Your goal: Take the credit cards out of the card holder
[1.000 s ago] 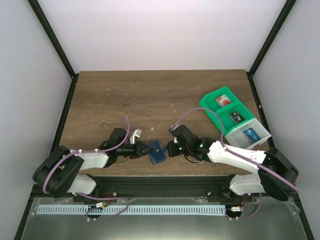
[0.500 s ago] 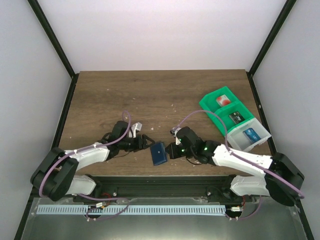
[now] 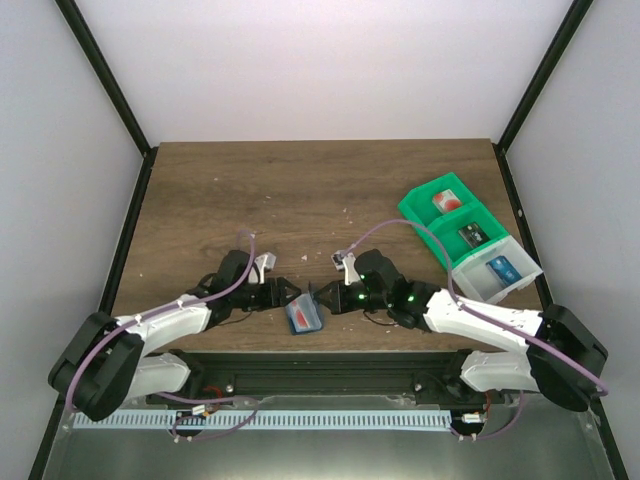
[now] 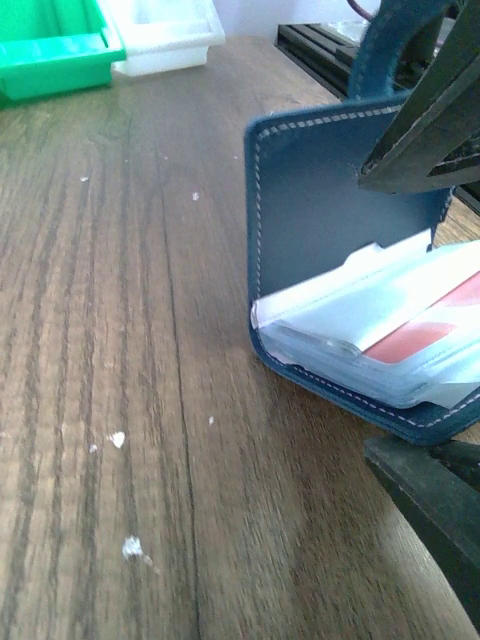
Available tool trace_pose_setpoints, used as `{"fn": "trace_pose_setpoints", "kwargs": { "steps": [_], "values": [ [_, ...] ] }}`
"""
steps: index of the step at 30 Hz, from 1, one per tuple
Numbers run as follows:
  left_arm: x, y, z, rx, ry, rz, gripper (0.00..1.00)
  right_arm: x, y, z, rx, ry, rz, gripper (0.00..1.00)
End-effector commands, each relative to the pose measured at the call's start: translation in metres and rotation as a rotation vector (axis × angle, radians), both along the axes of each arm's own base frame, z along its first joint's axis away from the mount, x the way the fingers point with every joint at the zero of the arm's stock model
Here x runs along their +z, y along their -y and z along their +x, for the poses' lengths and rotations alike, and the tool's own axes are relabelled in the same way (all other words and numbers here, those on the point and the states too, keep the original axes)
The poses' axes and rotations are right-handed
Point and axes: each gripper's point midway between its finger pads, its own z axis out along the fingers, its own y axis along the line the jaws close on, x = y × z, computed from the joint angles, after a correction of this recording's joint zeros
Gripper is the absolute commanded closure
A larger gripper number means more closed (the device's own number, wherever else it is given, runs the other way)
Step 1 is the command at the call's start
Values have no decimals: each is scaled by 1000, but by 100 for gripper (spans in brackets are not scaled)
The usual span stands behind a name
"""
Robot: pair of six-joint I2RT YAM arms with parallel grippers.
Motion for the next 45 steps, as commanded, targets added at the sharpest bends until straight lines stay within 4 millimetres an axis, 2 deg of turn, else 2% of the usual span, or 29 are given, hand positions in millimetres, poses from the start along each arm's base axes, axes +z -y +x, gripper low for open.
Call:
{"fn": "trace_pose_setpoints", "kwargs": {
  "steps": [1, 8, 13, 18, 23, 25, 27, 31, 34, 40, 45],
  "values": [
    [-3, -4, -1, 7, 15, 20, 34, -6, 18, 18, -122, 29, -77, 100],
    [-16, -7, -4, -2, -9, 52, 44, -31, 61, 25, -246, 31, -195, 99],
    [-20, -7, -7, -3, -22, 48, 45, -59, 86, 23, -302, -10, -257, 99],
    [-23, -1, -15, -21, -58, -3, 45, -66, 90, 19, -313, -25, -249, 100],
    [-26, 7, -21, -39, -71, -30, 50, -71, 90, 16, -316, -42, -234, 100],
    [-25, 11, -23, -57, -81, -52, 53, -72, 89, 14, -305, -49, -232, 99],
    [-24, 15, -22, -66, -85, -64, 62, -73, 86, 13, -287, -50, -232, 100],
    [-14, 21, -19, -76, -75, -89, 85, -69, 83, 13, -262, -51, -248, 97],
    [-3, 24, -18, -82, -61, -114, 99, -59, 80, 13, -246, -51, -250, 87],
    [11, 30, -18, -88, -55, -155, 100, -36, 80, 13, -249, -58, -258, 63],
    [13, 30, -17, -83, -53, -148, 100, -7, 69, 10, -214, -52, -173, 53]
  ]
}}
